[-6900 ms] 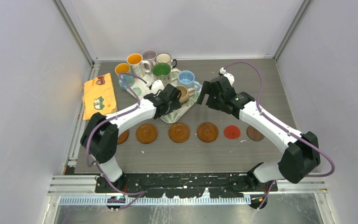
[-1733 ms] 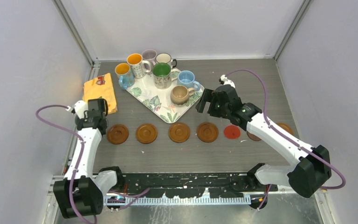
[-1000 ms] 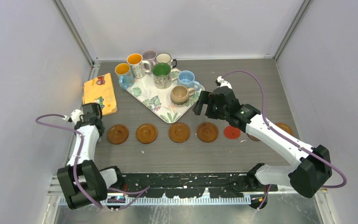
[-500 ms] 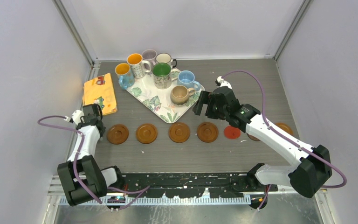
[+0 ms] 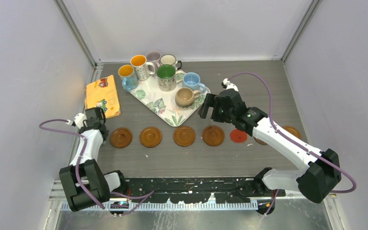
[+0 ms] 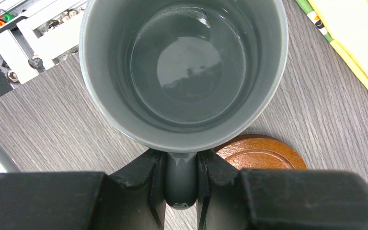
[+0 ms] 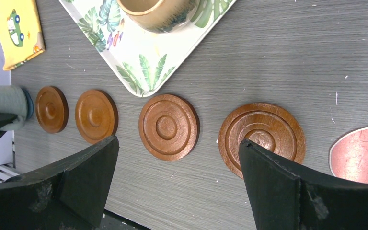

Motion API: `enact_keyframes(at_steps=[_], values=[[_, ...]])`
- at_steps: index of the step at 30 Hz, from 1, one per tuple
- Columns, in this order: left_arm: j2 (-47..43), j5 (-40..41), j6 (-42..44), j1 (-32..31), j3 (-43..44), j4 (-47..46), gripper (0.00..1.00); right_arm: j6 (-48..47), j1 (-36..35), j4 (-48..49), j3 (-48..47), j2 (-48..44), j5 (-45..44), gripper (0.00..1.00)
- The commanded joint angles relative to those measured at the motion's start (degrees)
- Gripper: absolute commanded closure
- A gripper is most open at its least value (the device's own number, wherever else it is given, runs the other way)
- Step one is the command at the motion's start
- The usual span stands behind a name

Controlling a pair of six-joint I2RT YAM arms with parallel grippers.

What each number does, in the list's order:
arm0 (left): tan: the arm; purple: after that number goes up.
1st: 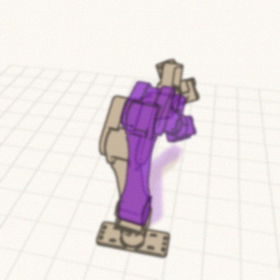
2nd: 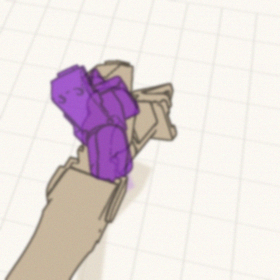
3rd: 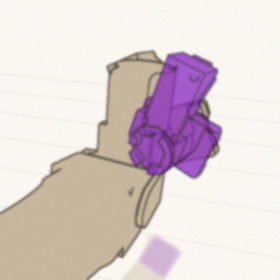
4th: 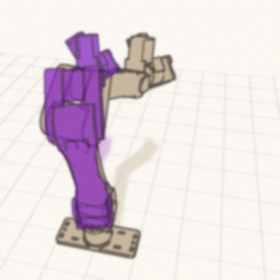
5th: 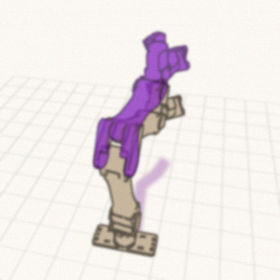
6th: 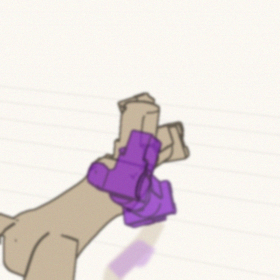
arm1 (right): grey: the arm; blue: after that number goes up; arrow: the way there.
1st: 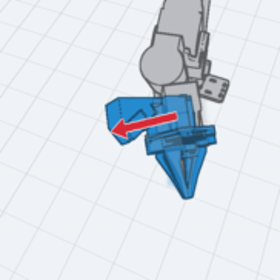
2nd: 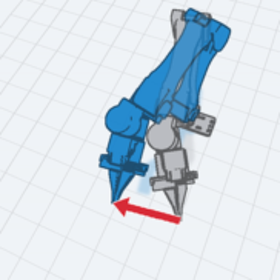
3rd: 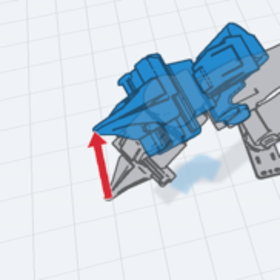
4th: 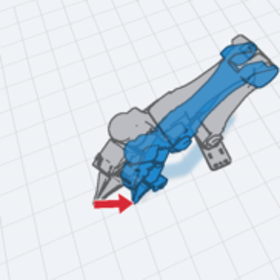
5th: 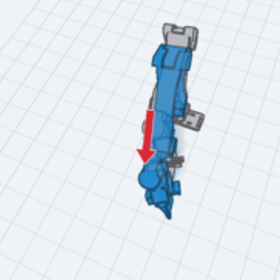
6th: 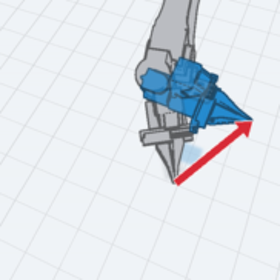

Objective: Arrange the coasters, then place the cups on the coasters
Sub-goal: Place the cup on the coaster.

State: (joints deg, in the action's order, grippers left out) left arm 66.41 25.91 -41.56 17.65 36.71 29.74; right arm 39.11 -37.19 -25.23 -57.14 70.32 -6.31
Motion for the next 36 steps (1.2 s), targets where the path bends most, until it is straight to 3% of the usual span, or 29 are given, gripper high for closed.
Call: enact_keyframes(at_steps=[1, 23, 34, 36], values=[[-0.8, 3.4, -0.8, 0.5, 0.4, -3.7, 0.81, -0.9, -0.5, 1.8, 0.1, -1.8, -0.1, 0.0], [-3.2, 3.8, -3.4, 0.5, -0.3, 1.2, 0.6, -1.1, -0.5, 1.4, -0.3, -2.1, -0.9, 0.0], [-5.8, 6.2, -5.1, 0.5, 2.7, 7.8, 0.16, -1.2, -0.4, 0.9, -0.7, -2.5, -1.5, 0.0], [-6.7, 6.1, -5.3, 0.5, 3.5, 9.0, 0.03, -1.3, -0.4, 0.9, -0.7, -2.5, -1.5, 0.0]])
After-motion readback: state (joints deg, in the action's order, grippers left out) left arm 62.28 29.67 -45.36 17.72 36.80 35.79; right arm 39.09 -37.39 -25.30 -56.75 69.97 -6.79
